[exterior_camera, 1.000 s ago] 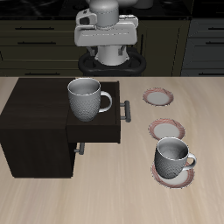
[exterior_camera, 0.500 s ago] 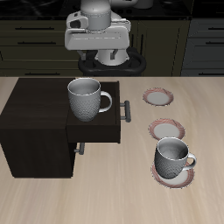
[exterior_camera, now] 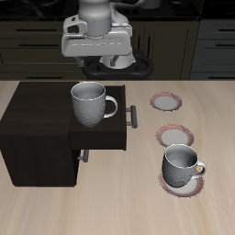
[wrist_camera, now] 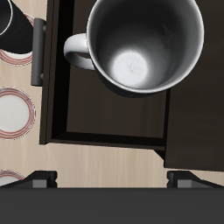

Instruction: Place the porcelain mug that is in the drawer onto the top of the cabinet and close the drawer

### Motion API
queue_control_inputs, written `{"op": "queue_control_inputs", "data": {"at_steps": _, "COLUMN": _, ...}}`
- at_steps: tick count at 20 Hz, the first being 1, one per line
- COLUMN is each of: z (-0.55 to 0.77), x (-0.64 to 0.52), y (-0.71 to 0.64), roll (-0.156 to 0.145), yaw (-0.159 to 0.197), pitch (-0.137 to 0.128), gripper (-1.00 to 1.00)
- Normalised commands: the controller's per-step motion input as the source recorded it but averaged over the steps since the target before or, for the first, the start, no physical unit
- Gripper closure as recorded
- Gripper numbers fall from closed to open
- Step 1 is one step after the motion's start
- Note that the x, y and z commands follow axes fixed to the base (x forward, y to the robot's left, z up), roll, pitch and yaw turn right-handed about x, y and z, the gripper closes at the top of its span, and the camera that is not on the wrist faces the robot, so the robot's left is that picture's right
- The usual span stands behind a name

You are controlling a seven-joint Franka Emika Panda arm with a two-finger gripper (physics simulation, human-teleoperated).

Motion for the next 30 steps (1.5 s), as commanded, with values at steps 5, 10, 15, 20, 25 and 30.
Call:
{"op": "queue_control_inputs", "data": {"at_steps": 5, "z": 0.02, "x": 0.2, "y": 0.02, "roll": 0.005, "yaw": 0.071, "pitch": 0.006, "gripper": -1.0}}
{"op": "queue_control_inputs", "data": {"at_steps": 10, "z": 0.07, "x": 0.17, "y": -0.03, "roll": -0.01, "yaw": 0.032, "pitch": -0.002, "gripper": -1.0}}
{"op": "queue_control_inputs", "data": {"at_steps": 15, "z": 0.05, "x": 0.16, "y": 0.01, "roll": -0.001, "yaw": 0.047, "pitch": -0.01, "gripper": -1.0}}
{"op": "queue_control_inputs", "data": {"at_steps": 20, "z": 0.04, "x": 0.2, "y": 0.05, "roll": -0.005, "yaw": 0.041, "pitch": 0.003, "gripper": -1.0}}
{"op": "queue_control_inputs", "data": {"at_steps": 25, "z": -0.01, "x": 0.21, "y": 0.09, "roll": -0.008, "yaw": 0.03, "pitch": -0.002, "gripper": -1.0}}
{"op": "queue_control_inputs", "data": {"at_steps": 30, "z": -0.1, "x": 0.12, "y": 0.07, "roll": 0.002, "yaw": 0.034, "pitch": -0.001, "gripper": -1.0}}
